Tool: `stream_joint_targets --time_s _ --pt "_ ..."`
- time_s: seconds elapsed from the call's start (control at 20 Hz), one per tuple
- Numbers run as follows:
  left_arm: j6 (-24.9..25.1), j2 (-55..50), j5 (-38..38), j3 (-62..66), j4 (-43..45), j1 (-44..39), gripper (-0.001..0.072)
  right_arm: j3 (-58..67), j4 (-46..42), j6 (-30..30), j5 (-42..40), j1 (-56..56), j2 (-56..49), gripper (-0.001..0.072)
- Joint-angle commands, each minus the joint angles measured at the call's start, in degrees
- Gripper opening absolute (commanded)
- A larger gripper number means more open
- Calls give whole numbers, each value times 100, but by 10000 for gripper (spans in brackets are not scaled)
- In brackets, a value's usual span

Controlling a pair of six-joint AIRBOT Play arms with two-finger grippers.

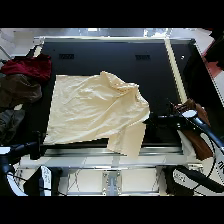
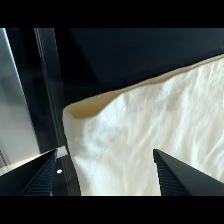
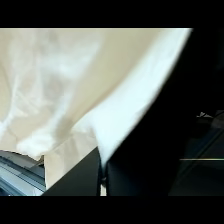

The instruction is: Fold the shirts.

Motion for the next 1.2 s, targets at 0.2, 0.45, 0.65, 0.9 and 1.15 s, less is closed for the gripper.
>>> stream_joint_targets --time_s 0.2,0.45,0.65,0.9,1.15 --pt "702 -680 546 -15 -479 -4 570 4 35 -28 -4 4 28 16" --pt "1504 -730 769 -13 -1056 -4 10 122 181 -173 55 4 39 15" --pt "3974 -654 728 304 -4321 -4 8 748 -42 -188 621 4 621 15" --pt "4924 -216 -275 2232 -5692 -2 7 2243 -649 -20 1646 0 2356 15" --pt "4918 -35 -295 4999 -5383 2 6 4271 -656 428 1620 0 3617 12"
